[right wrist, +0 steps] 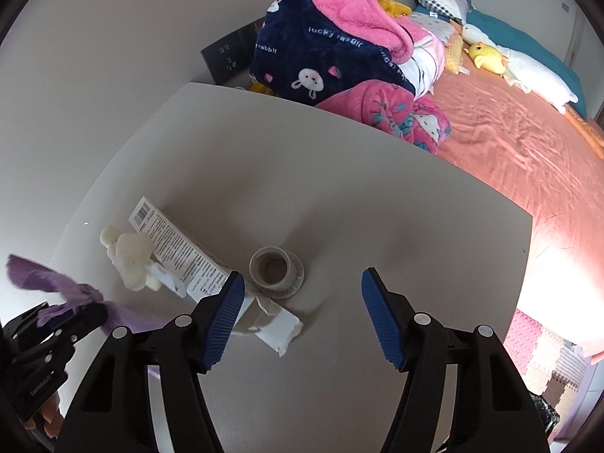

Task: Collect trash
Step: 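Grasp the knotted purple bag with the left tool while the right tool grasps the small cup, then carry purple bag and cup over the trash bag and release both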

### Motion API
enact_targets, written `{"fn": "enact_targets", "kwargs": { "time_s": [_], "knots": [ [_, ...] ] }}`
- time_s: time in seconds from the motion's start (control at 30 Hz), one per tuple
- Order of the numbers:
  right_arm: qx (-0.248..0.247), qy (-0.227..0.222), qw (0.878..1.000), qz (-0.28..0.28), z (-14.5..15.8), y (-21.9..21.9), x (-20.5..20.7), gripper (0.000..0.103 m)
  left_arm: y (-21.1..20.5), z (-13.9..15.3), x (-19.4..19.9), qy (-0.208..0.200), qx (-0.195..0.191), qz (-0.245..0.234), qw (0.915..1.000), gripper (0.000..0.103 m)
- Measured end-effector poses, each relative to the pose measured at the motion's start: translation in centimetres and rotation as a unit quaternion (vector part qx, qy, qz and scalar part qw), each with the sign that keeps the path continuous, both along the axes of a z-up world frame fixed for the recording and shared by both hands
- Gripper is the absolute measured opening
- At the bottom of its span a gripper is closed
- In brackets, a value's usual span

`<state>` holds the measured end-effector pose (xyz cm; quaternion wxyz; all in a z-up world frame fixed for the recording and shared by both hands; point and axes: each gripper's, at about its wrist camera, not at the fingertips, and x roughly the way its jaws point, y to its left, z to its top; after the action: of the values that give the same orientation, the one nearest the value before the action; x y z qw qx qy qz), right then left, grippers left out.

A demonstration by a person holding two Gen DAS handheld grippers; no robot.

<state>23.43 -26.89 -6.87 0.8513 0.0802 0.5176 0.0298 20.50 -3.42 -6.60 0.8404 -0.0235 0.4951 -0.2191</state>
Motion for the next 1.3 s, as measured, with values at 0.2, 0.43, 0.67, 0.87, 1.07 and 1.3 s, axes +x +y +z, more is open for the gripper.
{"fn": "enact_targets", "kwargs": {
  "time_s": [0.2,0.43,0.67,0.87,1.07,1.3],
  "knots": [
    [-0.021,0.018,1.000,0.009,-1.2,0.7,1.4,0.046,0.1,0.2,0.0,0.000,-0.003,0.002,1.0000,0.021],
    [-0.022,0.012,1.000,0.005,-0.9,0.3,0.5,0.032,0.2,0.7,-0.2,-0.004,-0.009,0.003,0.9999,0.021],
    [-0.008,0.008,1.000,-0.003,0.9,-0.7,-1.6,0.032,-0.6,2.1,-1.3,-0.014,-0.015,-0.003,0.9998,0.021],
    [-0.001,0.003,1.000,-0.004,2.6,-2.0,-4.3,0.032,-2.3,3.0,-2.7,-0.015,-0.011,-0.014,0.9997,0.021],
    [-0.001,-0.009,1.000,-0.009,4.4,-3.6,-7.6,0.032,-4.4,4.3,-4.4,-0.019,-0.017,-0.031,0.9992,0.021],
    [0.001,-0.022,1.000,-0.020,6.1,-5.9,-11.1,0.032,-7.3,5.4,-6.3,-0.016,-0.021,-0.044,0.9987,0.021]
  ]
}}
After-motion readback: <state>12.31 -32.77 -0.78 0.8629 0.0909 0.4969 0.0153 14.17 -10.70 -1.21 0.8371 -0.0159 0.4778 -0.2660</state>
